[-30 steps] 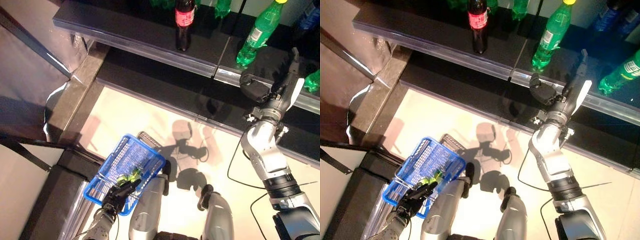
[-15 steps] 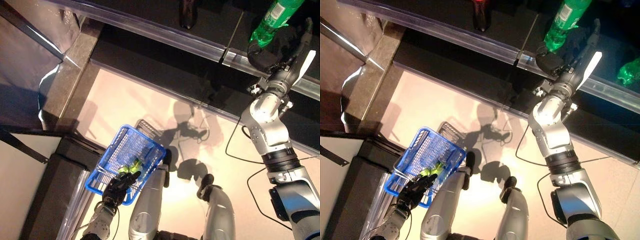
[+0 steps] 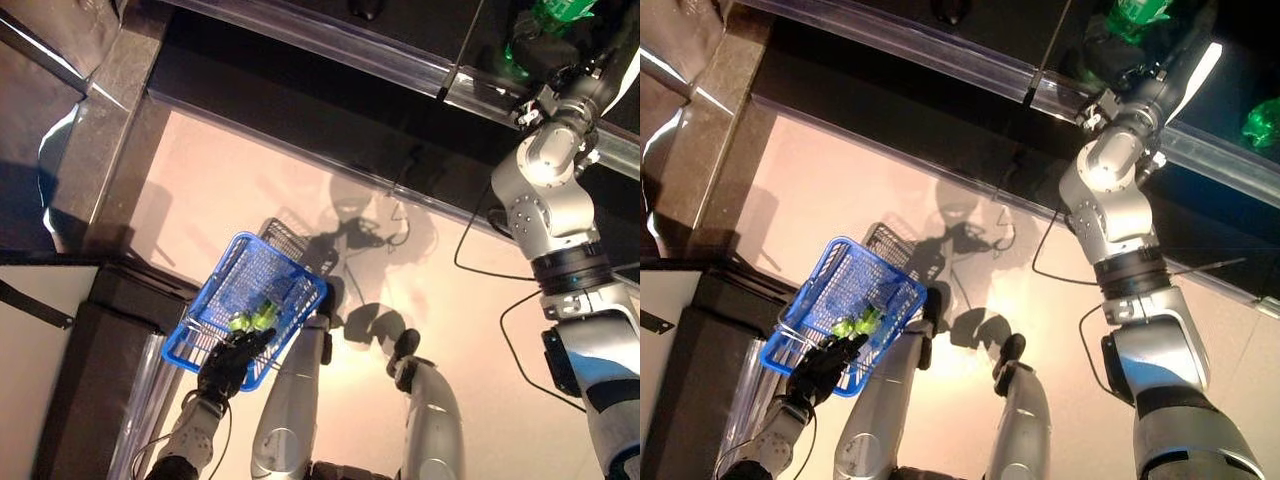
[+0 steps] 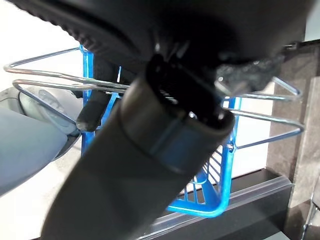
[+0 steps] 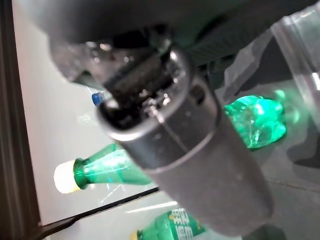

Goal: Pick up the drink and place into the basket.

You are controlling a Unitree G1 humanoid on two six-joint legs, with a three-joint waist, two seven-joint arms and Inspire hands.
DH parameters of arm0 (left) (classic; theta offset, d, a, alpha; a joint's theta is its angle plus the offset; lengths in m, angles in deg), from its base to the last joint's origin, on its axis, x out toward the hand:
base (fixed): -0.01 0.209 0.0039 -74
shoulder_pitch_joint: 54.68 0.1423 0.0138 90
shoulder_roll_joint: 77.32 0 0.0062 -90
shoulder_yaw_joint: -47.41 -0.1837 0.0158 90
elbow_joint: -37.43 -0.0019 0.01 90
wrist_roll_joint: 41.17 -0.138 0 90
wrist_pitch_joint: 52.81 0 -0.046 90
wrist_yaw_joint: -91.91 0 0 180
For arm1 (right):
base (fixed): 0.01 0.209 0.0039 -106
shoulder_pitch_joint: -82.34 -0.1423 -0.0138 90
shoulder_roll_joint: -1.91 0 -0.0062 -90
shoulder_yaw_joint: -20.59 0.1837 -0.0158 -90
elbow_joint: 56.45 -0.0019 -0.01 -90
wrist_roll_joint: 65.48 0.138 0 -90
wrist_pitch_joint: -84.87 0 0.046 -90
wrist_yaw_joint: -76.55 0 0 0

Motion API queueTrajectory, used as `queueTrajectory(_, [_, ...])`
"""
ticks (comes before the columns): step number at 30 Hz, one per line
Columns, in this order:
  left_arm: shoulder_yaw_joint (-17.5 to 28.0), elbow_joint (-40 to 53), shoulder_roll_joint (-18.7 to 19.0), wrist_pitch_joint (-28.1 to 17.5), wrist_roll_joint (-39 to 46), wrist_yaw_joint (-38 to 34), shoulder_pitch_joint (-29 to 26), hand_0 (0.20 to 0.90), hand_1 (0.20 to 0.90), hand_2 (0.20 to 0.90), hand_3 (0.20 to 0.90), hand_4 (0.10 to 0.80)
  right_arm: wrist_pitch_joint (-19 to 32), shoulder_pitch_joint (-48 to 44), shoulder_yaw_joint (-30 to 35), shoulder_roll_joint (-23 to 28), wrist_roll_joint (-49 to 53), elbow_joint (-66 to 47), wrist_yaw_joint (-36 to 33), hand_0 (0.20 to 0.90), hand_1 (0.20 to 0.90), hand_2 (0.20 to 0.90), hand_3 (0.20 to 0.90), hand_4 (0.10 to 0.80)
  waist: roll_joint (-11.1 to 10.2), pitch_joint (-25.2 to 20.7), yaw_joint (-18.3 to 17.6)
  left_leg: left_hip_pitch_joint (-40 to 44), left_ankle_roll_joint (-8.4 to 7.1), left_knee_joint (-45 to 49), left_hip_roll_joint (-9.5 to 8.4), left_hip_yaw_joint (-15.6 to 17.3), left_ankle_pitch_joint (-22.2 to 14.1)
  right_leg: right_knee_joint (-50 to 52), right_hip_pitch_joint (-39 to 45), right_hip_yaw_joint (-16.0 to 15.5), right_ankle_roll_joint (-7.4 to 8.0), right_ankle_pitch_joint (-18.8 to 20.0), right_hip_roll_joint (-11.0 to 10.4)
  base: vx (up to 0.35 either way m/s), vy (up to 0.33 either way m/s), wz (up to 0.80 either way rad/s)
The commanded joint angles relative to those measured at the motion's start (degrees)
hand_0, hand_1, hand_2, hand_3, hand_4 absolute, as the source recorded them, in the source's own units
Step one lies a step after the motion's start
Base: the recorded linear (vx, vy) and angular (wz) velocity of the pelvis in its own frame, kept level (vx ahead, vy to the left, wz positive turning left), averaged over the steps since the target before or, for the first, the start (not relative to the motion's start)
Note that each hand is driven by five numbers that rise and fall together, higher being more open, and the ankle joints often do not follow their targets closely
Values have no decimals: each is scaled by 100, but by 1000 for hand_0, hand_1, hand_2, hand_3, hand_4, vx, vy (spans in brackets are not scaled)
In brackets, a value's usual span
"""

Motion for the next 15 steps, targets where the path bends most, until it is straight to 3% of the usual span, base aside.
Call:
queueTrajectory(1, [-446, 614, 170, -66, 112, 569, 443, 300, 300, 300, 200, 100, 728, -854, -55, 947, 242, -172, -59, 900, 900, 900, 900, 800, -8, -129, 125, 23, -22, 365, -166, -497, -563, -500, -131, -177, -54, 985, 3, 0, 0, 0])
queueTrajectory(3, [-465, 639, 204, -47, 136, 592, 467, 300, 300, 300, 200, 100, 723, -937, -101, 971, 388, -15, 39, 900, 900, 900, 900, 800, -2, -129, 158, 85, -32, 417, -201, -533, -744, -405, -95, -130, 14, 838, -7, 41, -3, 0])
queueTrajectory(4, [-458, 652, 211, -47, 139, 592, 441, 300, 300, 300, 200, 100, 721, -986, -101, 990, 402, -1, 53, 900, 900, 900, 900, 800, -5, -129, 161, -34, 6, 385, -200, -496, -584, -455, -194, -197, -46, 972, -19, 83, 11, -3])
queueTrajectory(5, [-465, 616, 227, -29, 150, 623, 468, 300, 300, 300, 200, 100, 706, -1068, -170, 996, 416, 136, 126, 900, 900, 900, 900, 800, 12, -129, 188, 44, -16, 449, -223, -541, -759, -330, -149, -139, 12, 815, -24, 0, 0, 0])
queueTrajectory(7, [-469, 601, 234, -6, 163, 661, 416, 300, 300, 300, 200, 100, 751, -1238, -272, 1008, 463, 347, 228, 900, 900, 900, 900, 800, 37, -129, 205, -98, 28, 427, -243, -512, -604, -331, -292, -206, -52, 936, -53, 22, 37, 1])
queueTrajectory(8, [-481, 592, 229, 1, 162, 666, 440, 300, 300, 300, 200, 100, 754, -1243, -301, 1002, 486, 399, 252, 900, 900, 900, 900, 800, 46, -129, 210, 7, -2, 462, -253, -550, -764, -263, -217, -138, 9, 798, -48, 35, 44, 2])
queueTrajectory(15, [-524, 639, 232, 5, 225, 741, 502, 300, 300, 300, 200, 100, 881, -1639, -531, 1125, 648, 861, 544, 900, 900, 900, 900, 800, 155, -129, 261, -142, 15, 530, -332, -591, -786, -144, -413, -115, -11, 785, -104, 26, 30, 1])
